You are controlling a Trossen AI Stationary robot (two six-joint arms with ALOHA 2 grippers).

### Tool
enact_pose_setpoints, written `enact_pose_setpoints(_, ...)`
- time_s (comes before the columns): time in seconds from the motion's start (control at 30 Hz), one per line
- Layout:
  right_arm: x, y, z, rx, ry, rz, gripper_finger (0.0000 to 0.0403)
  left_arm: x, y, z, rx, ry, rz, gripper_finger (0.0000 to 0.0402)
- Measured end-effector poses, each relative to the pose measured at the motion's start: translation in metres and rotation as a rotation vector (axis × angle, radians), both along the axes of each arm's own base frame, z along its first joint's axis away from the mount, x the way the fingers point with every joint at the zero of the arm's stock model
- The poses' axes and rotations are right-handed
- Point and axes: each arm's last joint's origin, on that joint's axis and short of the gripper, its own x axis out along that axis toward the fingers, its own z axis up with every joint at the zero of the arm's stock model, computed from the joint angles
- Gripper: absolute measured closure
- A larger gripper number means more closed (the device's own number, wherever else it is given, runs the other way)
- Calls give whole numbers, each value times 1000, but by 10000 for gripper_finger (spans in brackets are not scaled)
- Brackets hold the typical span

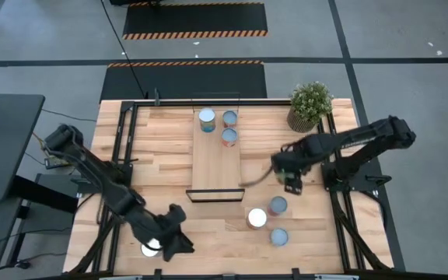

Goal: Pick and place cans onto a shelf
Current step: Put the red can on the shelf

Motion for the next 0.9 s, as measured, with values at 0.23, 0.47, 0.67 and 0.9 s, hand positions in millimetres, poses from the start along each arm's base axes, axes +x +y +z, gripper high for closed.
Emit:
enact_pose_setpoints(0.23,20,-37,40,1,-220,-170,97,-16,35,53,193,-323,-12,260)
enact_pose_setpoints(0.47,49,-62,67,0,-423,-229,97,-24,80,78,633,-448,290,260)
enact_pose_setpoints(0.67,96,-76,84,-41,-455,-134,97,-27,116,80,745,-343,448,260)
enact_pose_setpoints(0.9,150,-104,86,-91,-458,-23,97,-37,152,71,745,-162,518,260)
